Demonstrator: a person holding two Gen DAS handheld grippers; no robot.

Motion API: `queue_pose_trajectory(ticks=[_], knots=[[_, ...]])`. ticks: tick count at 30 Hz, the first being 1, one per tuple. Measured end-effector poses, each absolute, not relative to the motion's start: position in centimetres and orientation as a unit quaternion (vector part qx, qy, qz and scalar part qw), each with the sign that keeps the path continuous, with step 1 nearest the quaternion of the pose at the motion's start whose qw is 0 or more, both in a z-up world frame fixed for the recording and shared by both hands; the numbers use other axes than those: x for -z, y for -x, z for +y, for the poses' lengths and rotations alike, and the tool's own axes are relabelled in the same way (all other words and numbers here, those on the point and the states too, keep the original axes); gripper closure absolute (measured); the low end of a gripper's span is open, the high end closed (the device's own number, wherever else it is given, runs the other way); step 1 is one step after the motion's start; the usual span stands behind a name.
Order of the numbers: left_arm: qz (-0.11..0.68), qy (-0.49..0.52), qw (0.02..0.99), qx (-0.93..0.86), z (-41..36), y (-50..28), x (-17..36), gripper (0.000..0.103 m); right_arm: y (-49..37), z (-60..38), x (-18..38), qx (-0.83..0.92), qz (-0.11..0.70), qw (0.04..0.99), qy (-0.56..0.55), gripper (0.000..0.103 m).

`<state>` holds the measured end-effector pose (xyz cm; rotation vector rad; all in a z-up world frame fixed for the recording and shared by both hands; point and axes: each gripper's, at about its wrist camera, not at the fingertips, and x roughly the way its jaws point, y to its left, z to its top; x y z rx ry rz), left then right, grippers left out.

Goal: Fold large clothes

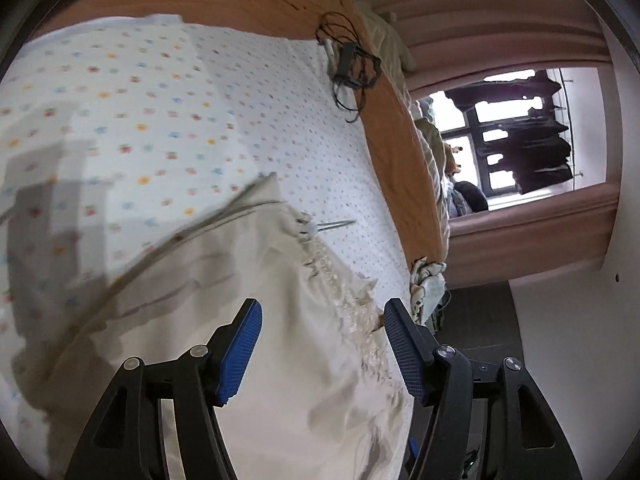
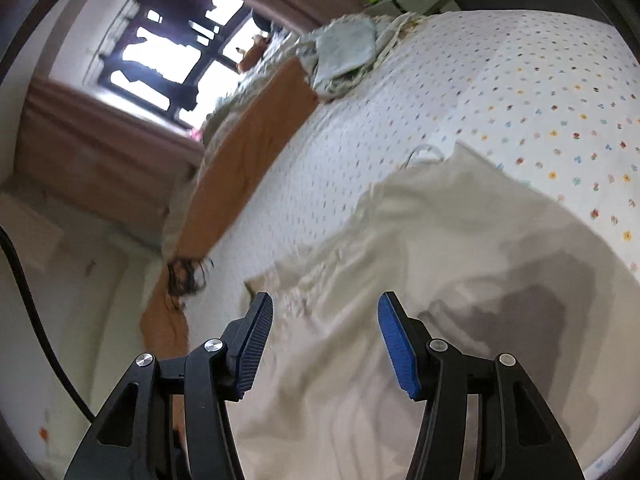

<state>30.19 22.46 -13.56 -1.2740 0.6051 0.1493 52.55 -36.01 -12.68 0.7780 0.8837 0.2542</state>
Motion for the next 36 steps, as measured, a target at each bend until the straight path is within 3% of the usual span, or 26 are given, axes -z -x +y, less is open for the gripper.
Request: queue_pose_trajectory(ticks=[16,32,34,36], knots=[[0.267,0.619,0.722,-0.155,24.9,-18.4,17.4,0.039,-53.4,-21.6,11.0,-0.189,0.479,0.837,-0.185,0.047],[0.323,0.608,0.709,-0.153,23.3,-18.3,20.3,0.039,-58.5,-13.8,17.4,-0.165,0.555,0.811,-0.084,0.048],[0.326,0.608,0.708,-0.150,23.2,-18.6,20.5,0.039,-59.0,-13.0,18.9,-0.160,0.563,0.808,-0.065,0.053],[0.327,0.610,0.706,-0.146,23.0,-19.0,20.9,0.039,-59.5,-13.0,19.8,-0.145,0.557,0.815,-0.061,0.077]])
